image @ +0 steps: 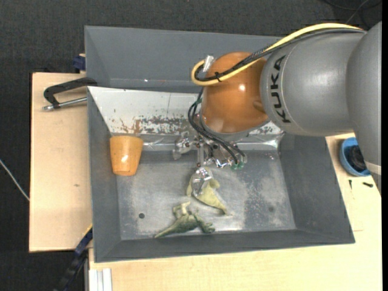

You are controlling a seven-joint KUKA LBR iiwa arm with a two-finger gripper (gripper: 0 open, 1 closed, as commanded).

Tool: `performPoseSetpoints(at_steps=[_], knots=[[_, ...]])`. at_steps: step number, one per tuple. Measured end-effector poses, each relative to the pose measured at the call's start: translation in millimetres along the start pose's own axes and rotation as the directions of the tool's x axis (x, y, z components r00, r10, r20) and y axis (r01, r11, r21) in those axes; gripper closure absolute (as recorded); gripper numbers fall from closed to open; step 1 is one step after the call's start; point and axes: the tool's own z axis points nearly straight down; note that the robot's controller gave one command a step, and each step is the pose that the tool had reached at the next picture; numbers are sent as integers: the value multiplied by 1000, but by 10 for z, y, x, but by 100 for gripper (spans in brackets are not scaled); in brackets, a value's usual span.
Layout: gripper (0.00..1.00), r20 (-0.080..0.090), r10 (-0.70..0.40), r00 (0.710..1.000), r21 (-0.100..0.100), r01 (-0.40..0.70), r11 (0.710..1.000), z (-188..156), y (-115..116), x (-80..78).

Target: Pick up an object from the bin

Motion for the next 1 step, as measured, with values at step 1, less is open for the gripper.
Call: performPoseSetpoints(at_steps=[1], knots=[[0, -11, -293, 956, -3, 293, 956, 486, -490, 165]])
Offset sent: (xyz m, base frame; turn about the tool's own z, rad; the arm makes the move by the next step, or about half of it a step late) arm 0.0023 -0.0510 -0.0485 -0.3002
